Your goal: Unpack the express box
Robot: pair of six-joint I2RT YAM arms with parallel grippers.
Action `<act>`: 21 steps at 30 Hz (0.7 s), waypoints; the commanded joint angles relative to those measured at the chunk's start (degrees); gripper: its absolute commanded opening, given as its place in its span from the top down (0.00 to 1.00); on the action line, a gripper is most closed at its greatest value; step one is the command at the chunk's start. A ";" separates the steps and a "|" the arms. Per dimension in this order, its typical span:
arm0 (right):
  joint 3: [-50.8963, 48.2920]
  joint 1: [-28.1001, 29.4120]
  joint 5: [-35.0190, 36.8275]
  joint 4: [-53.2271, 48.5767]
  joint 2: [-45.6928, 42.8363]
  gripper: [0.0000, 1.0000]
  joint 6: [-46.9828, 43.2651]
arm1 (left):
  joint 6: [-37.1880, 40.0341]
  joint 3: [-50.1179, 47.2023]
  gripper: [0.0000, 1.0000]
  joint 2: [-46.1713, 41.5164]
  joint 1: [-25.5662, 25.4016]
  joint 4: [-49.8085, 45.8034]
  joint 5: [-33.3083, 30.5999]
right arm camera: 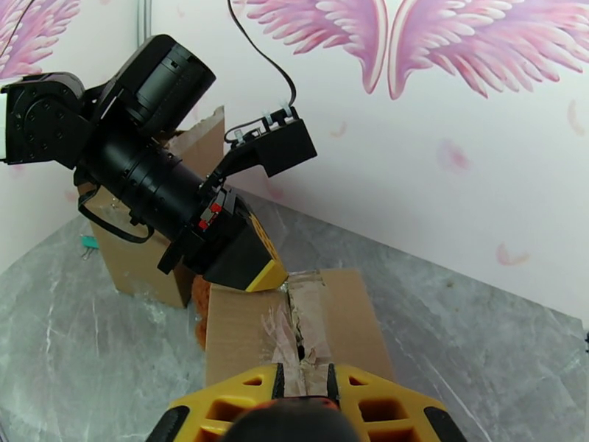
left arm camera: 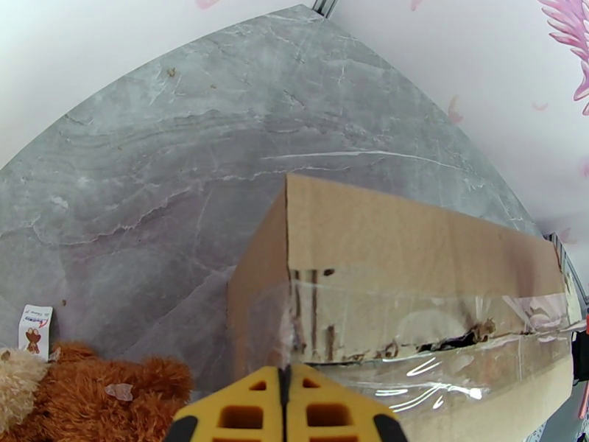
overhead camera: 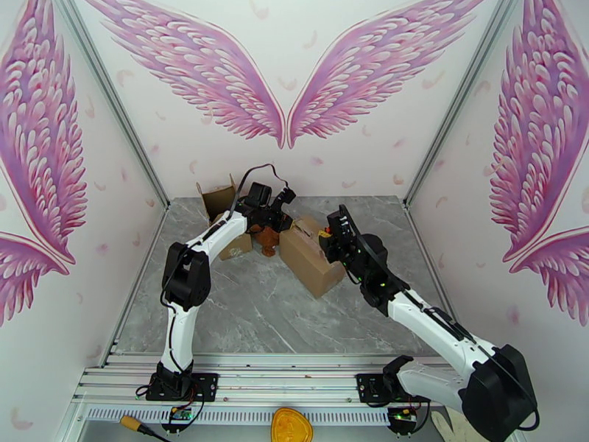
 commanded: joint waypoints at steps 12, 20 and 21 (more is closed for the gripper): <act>-1.05 -0.25 -1.48 0.74 1.06 1.00 1.06 | 0.17 0.06 1.00 -0.68 -0.78 -2.96 -1.03; -0.46 -0.06 -3.17 -0.13 0.19 1.00 4.09 | 0.04 0.00 1.00 -0.55 -0.80 -2.81 -1.30; -0.73 -0.02 -2.86 -0.20 0.04 1.00 4.33 | -0.03 -0.07 1.00 -0.55 -0.72 -2.86 -1.25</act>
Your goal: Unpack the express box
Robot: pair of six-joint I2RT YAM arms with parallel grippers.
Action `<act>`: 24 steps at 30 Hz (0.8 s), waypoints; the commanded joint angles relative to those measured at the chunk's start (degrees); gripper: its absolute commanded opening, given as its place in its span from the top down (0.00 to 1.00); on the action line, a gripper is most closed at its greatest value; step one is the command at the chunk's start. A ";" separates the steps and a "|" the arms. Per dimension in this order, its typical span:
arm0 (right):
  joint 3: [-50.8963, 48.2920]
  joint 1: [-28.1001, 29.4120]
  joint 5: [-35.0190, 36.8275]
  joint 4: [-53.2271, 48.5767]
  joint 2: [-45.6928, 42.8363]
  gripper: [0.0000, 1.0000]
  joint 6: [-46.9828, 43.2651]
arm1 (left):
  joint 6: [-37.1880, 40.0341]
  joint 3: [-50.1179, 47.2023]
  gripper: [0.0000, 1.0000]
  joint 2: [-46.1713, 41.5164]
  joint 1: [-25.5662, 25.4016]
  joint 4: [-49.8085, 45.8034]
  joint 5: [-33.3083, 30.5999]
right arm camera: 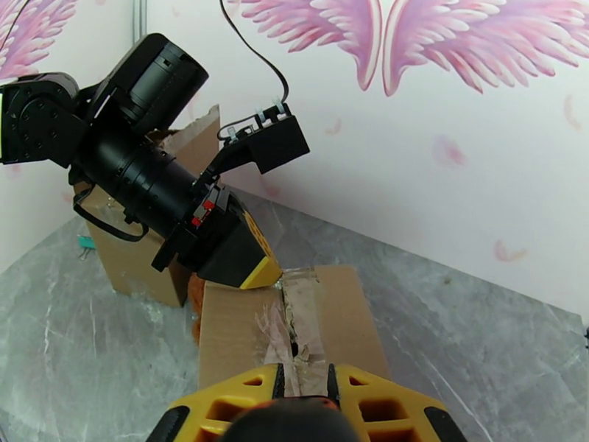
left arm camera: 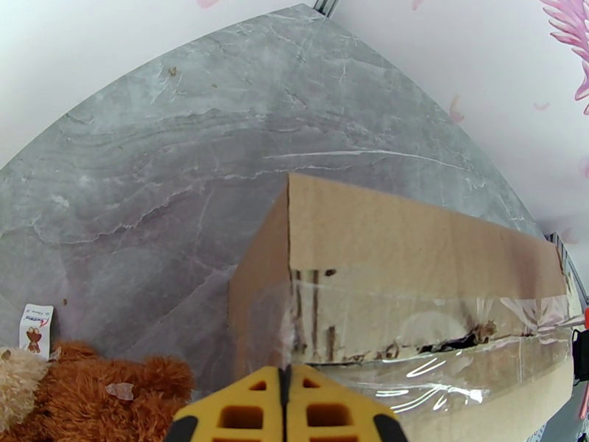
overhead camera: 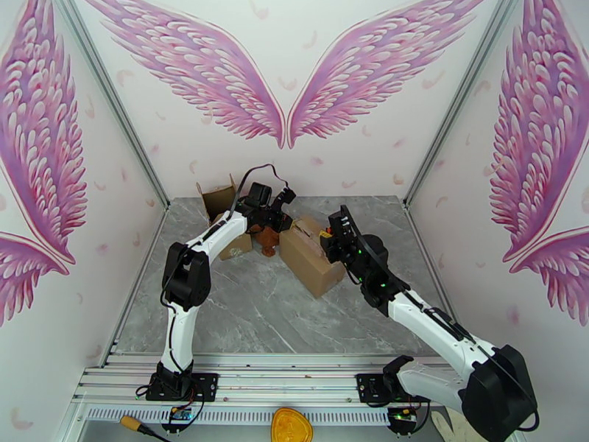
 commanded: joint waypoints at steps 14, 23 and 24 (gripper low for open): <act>-6.01 0.83 2.51 -2.77 -3.18 1.00 11.50 | 0.82 -2.75 1.00 -2.08 -0.87 -1.61 -0.63; -6.21 3.10 5.75 -7.33 -4.23 1.00 9.41 | 0.98 -4.74 1.00 -2.96 -1.16 -0.43 0.17; -6.30 3.18 5.81 -7.47 -4.08 1.00 9.35 | 1.09 -4.84 1.00 -3.01 -1.14 -0.54 0.11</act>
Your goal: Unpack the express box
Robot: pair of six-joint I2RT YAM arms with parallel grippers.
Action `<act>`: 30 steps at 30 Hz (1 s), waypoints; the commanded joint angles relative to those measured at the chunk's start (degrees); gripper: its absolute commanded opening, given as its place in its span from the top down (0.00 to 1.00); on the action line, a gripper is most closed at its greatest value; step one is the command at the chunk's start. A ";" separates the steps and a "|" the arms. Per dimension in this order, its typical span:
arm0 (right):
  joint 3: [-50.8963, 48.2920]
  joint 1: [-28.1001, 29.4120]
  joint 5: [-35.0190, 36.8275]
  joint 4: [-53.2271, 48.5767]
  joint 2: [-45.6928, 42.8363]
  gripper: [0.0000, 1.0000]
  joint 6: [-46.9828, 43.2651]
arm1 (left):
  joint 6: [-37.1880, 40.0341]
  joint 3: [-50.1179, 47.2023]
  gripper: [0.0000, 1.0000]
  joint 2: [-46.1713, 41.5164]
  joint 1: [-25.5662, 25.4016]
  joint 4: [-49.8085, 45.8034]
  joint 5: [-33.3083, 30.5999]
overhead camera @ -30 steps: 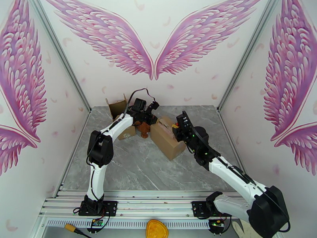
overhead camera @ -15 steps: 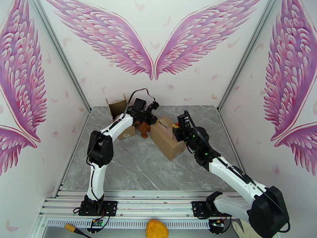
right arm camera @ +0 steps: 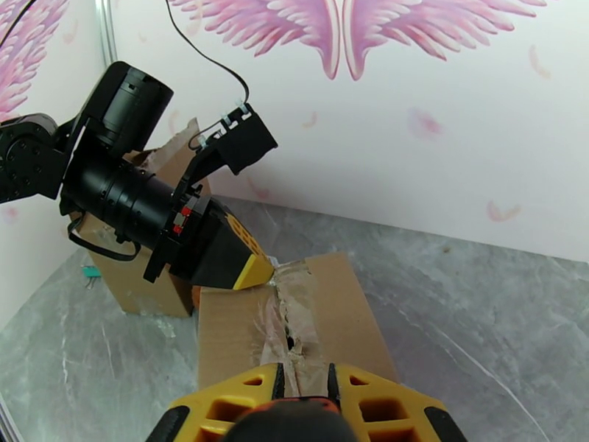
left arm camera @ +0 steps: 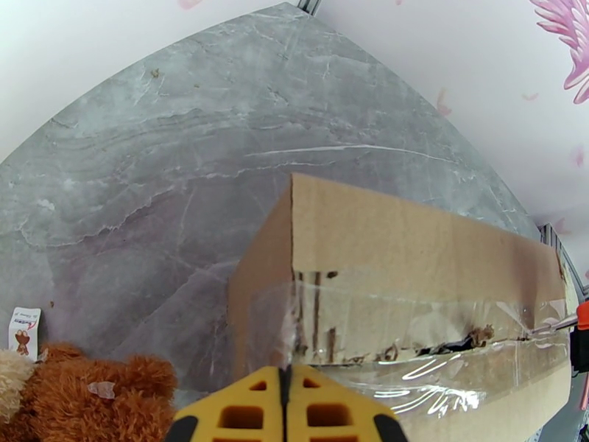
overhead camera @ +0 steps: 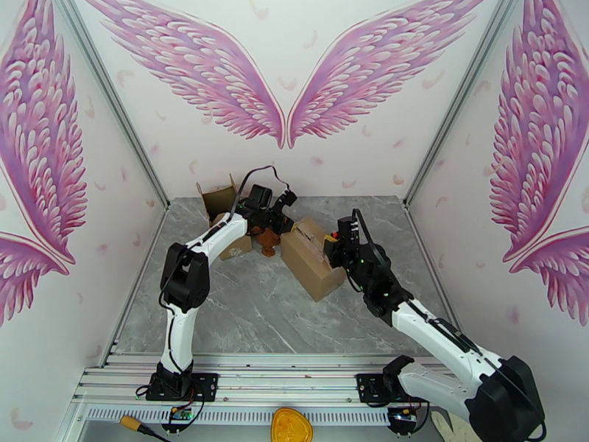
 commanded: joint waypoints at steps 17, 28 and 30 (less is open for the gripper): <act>-2.39 1.87 1.74 -14.02 3.29 1.00 4.43 | 3.81 -1.76 1.00 -1.63 -0.94 -5.07 -2.11; -1.11 1.96 0.69 -12.26 -1.60 1.00 0.46 | 5.14 -1.49 1.00 -1.63 -1.04 -6.19 -3.46; -0.64 1.94 0.66 -13.09 -2.89 1.00 -0.48 | 5.38 -1.66 1.00 -1.63 -1.00 -6.41 -4.50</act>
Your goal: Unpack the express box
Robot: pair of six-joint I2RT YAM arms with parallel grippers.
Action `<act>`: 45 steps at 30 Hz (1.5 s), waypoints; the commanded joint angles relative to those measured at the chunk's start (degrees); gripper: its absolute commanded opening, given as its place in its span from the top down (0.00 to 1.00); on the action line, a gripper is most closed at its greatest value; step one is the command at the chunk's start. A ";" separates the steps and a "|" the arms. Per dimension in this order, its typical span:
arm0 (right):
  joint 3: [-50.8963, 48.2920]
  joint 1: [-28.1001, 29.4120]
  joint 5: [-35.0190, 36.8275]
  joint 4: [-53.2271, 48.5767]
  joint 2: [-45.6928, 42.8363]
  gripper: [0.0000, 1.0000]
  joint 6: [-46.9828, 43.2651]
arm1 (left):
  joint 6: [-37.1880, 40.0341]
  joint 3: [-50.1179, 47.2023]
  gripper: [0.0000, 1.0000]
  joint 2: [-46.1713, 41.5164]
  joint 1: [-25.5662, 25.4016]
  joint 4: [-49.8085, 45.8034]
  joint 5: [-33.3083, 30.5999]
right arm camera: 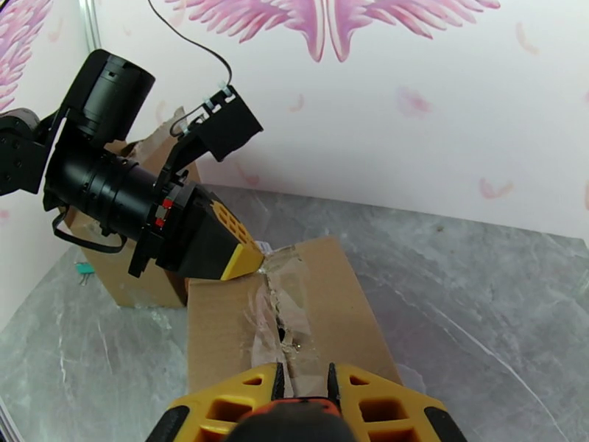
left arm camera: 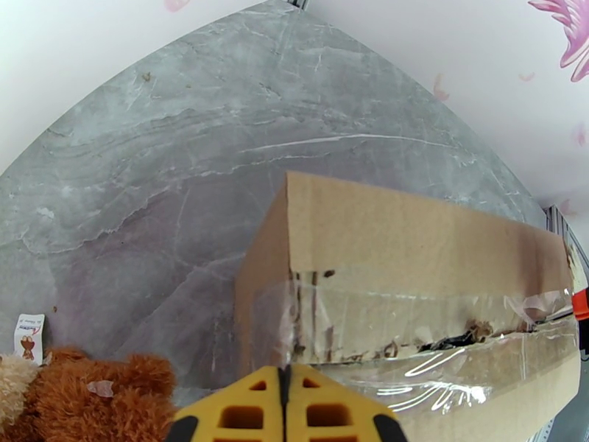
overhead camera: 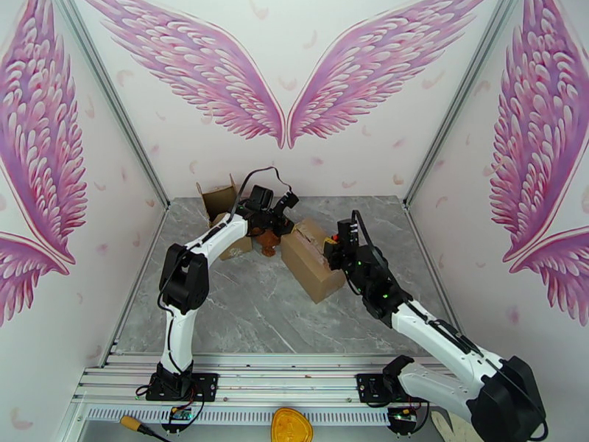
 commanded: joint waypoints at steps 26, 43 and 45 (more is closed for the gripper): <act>-2.91 0.55 5.89 -7.32 -12.25 1.00 -0.79 | 3.40 -1.04 1.00 -1.15 -0.33 -7.34 -5.88; -6.05 0.56 2.73 -1.91 -16.54 1.00 -1.43 | 3.66 -0.35 1.00 -0.63 -0.45 -7.57 -6.24; -6.04 0.56 1.09 -1.94 -15.83 1.00 -0.82 | 3.66 -0.33 1.00 -0.62 -0.55 -7.51 -6.29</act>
